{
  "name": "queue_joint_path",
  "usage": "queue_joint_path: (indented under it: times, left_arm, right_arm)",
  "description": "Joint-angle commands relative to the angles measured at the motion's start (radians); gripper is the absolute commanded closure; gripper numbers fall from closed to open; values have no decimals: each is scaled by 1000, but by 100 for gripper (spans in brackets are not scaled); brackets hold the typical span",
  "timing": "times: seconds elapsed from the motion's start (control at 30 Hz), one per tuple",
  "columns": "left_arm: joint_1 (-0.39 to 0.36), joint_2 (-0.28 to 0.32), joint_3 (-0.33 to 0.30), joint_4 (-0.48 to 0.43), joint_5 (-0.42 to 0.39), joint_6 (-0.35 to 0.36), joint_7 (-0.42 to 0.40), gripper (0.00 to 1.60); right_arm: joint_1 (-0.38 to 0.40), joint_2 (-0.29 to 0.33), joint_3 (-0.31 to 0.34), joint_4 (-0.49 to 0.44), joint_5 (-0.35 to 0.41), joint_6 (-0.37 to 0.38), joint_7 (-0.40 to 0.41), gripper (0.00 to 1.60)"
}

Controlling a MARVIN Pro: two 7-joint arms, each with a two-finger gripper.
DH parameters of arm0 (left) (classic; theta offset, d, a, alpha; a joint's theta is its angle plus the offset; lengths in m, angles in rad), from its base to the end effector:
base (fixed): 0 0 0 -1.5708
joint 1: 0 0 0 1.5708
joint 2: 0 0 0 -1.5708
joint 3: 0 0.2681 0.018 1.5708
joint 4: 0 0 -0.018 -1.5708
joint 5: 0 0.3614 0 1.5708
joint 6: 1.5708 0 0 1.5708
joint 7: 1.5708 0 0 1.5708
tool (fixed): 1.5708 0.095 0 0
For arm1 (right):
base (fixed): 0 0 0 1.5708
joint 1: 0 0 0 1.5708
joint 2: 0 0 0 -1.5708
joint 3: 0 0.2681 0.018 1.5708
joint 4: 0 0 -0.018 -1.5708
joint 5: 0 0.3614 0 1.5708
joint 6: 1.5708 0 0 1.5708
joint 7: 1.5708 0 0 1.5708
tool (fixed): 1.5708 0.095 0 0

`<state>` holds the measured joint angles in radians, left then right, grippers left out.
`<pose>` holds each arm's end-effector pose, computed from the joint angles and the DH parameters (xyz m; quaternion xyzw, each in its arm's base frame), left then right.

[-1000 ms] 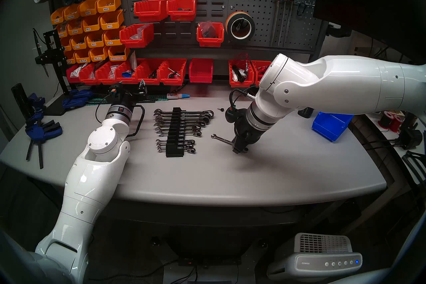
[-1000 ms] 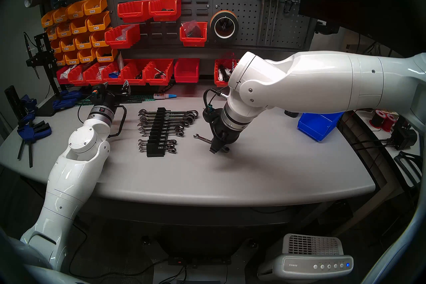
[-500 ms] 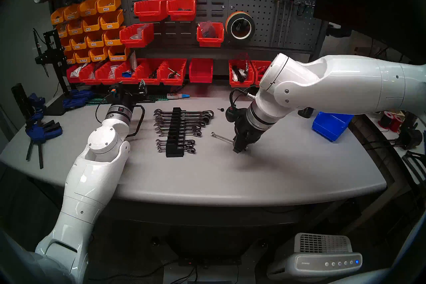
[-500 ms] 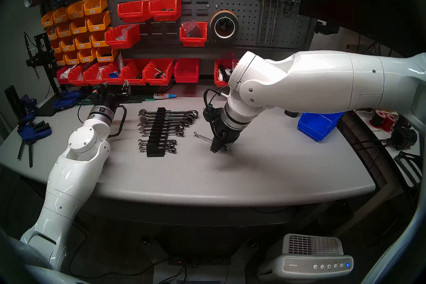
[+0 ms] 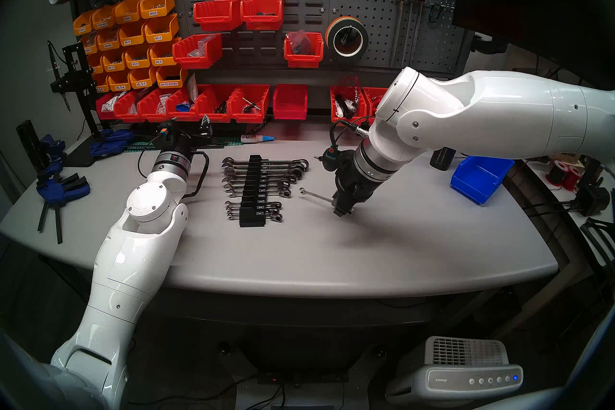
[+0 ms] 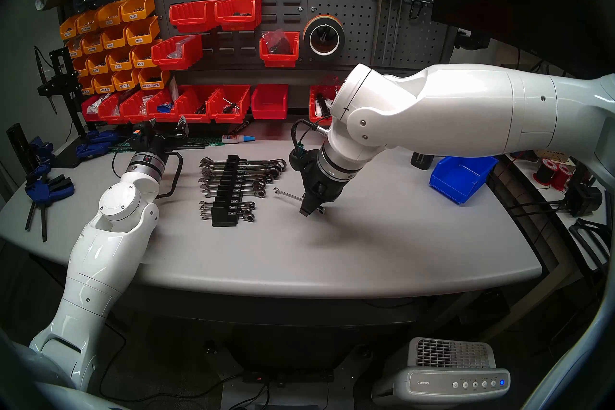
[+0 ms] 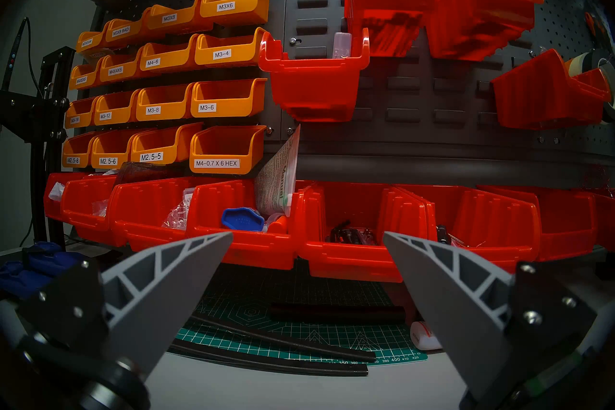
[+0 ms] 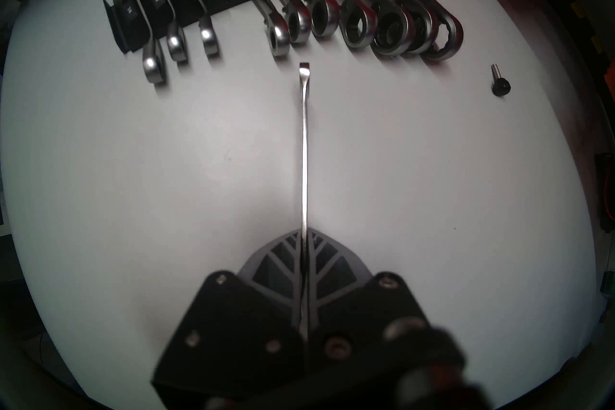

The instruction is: Put the wrenches on the table into the correct slot in the case

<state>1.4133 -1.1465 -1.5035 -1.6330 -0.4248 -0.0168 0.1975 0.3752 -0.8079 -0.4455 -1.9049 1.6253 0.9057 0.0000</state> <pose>0.5061 0.0957 -0.1692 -0.6310 -0.0446 -0.7738 0.0329 0.4101 0.1511 -0.1051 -0.8268 -0.5199 -0.2096 0.0461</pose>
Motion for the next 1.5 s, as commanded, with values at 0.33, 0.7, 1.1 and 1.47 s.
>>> queue_joint_path:
  times: [0.33, 0.7, 1.1, 1.47]
  left_arm:
    - [-27, 1, -8, -29, 0, -12, 0, 0]
    - [-27, 1, -8, -29, 0, -12, 0, 0]
    - [-27, 1, -9, -29, 0, -12, 0, 0]
    - [-27, 1, -9, -29, 0, -12, 0, 0]
  right_arm:
    - [77, 5, 40, -2, -117, -44, 159, 160]
    - [98, 12, 35, -6, -179, -62, 231, 160]
    - [92, 5, 31, 23, -238, -118, 317, 160]
    - [97, -29, 26, 70, -310, -175, 436, 160]
